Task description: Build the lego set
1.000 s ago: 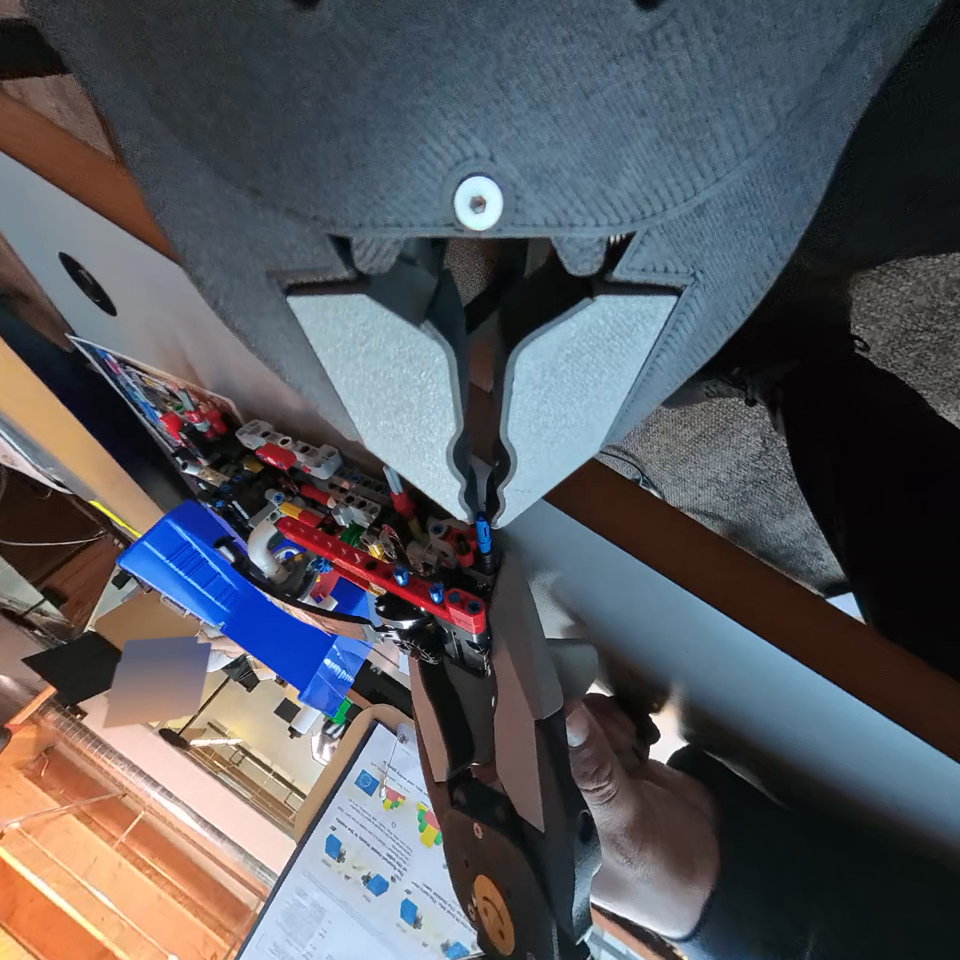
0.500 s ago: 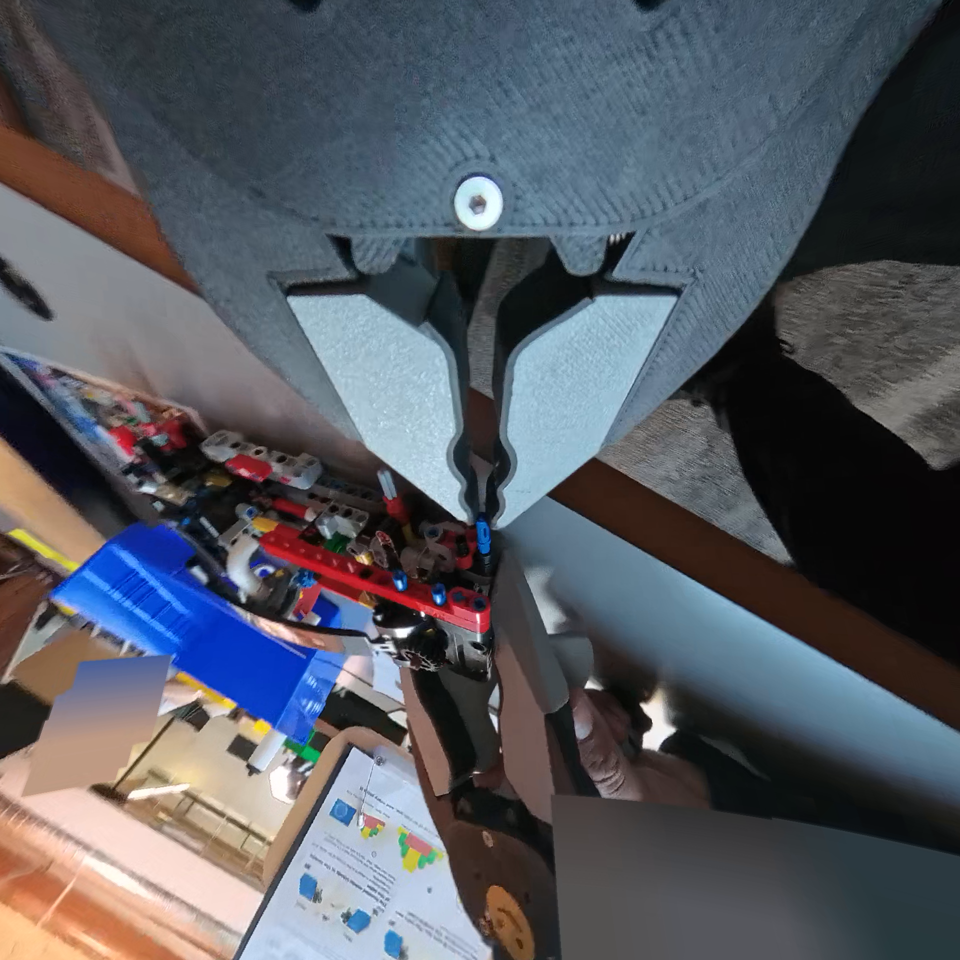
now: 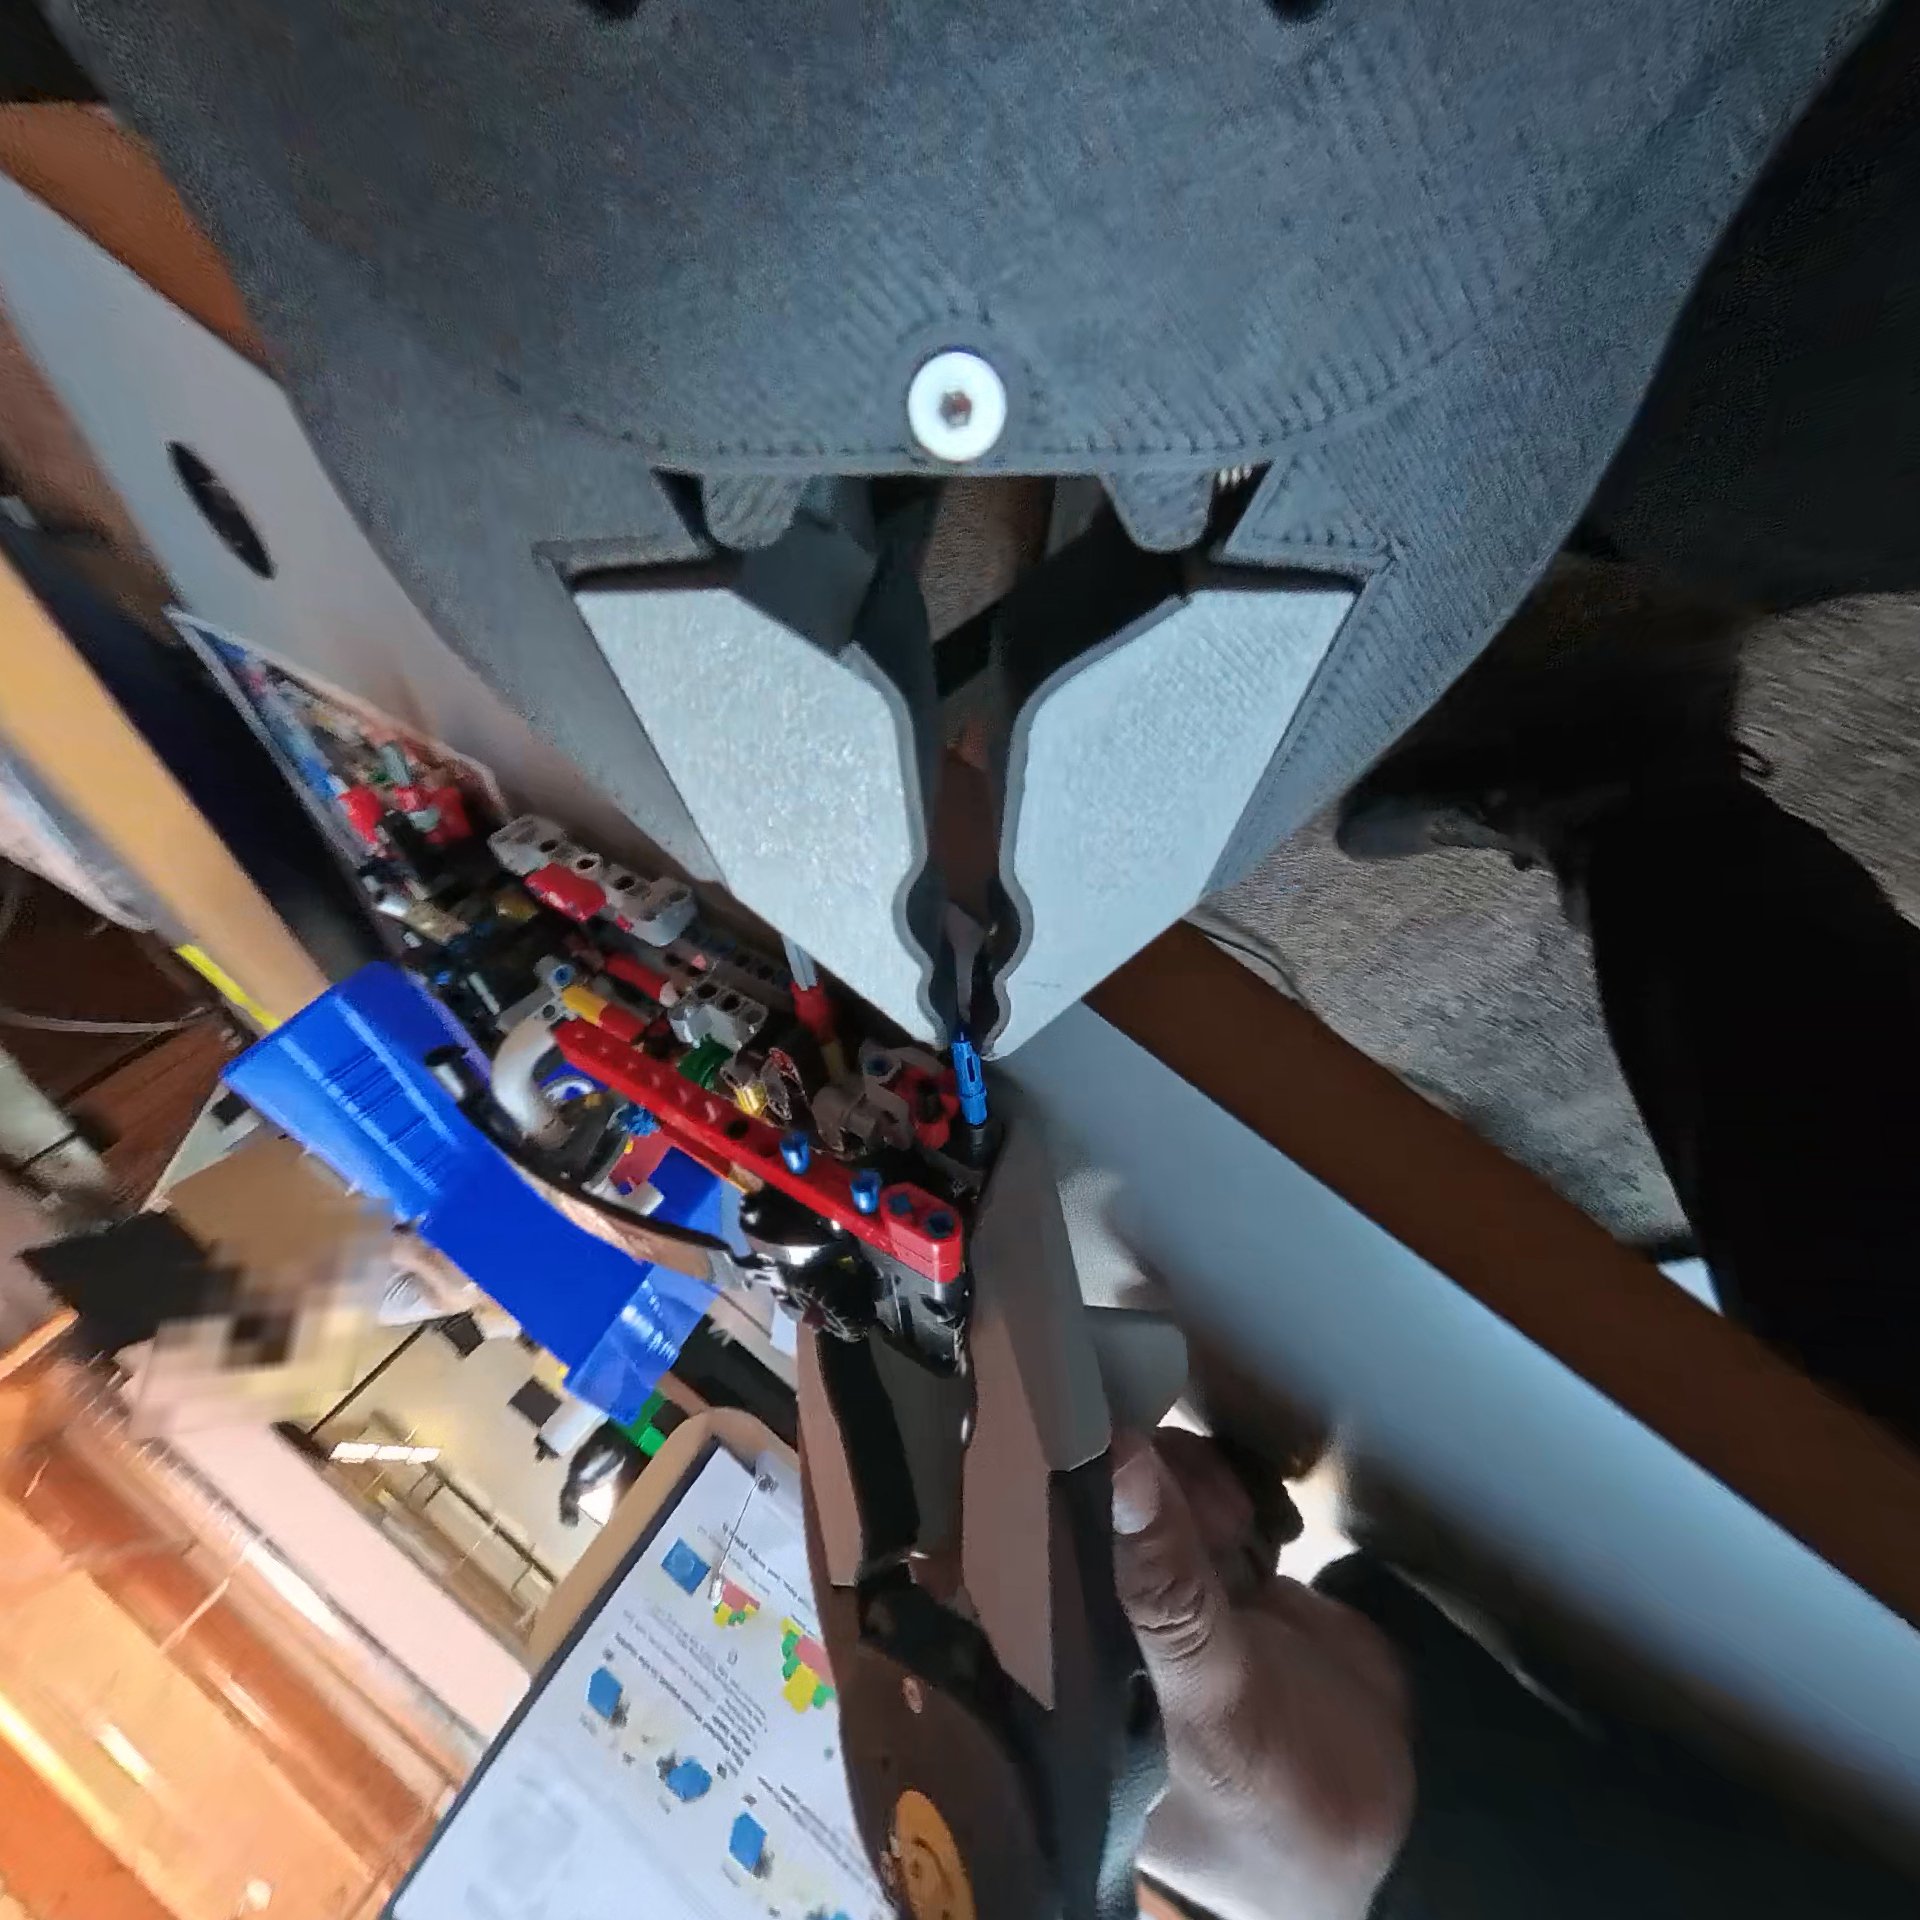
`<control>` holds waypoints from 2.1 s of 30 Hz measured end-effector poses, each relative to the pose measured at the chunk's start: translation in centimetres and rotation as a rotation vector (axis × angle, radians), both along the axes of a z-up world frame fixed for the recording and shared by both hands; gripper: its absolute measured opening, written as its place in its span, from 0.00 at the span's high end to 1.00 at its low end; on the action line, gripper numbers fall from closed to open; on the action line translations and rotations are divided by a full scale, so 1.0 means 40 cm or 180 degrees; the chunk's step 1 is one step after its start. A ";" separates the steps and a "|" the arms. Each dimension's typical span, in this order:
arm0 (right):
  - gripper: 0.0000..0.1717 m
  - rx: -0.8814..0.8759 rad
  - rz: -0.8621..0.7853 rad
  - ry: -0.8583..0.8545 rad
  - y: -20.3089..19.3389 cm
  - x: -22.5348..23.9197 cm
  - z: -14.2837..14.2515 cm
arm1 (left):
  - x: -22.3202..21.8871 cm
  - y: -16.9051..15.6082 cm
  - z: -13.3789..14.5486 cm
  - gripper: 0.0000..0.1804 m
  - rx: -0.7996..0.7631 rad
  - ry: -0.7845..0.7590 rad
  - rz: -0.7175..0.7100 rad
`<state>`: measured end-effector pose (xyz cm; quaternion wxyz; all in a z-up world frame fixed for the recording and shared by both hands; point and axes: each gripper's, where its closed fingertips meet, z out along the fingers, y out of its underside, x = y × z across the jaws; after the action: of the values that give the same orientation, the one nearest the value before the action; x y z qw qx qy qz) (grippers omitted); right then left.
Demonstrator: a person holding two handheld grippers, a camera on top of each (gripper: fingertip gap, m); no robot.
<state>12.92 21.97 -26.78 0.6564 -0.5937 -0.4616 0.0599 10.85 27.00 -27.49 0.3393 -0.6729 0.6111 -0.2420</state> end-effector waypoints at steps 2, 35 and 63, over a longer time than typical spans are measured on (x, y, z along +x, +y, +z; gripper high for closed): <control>1.00 0.0228 -0.0017 -0.0188 0.000 0.000 0.000 | 0.000 0.000 0.000 0.53 -0.0001 0.0000 0.0000; 1.00 -0.1385 0.0228 0.0802 -0.040 0.015 -0.003 | -0.040 -0.068 0.110 0.68 0.0492 -0.0362 -0.0181; 1.00 -0.1433 0.1098 0.1162 -0.128 -0.053 0.048 | 0.001 -0.260 0.070 0.99 0.0018 -0.0309 -0.1286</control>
<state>10.81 16.86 -24.87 0.5608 -0.6164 -0.4053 0.3759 10.91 16.59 -24.67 0.3149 -0.5233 0.7172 -0.3355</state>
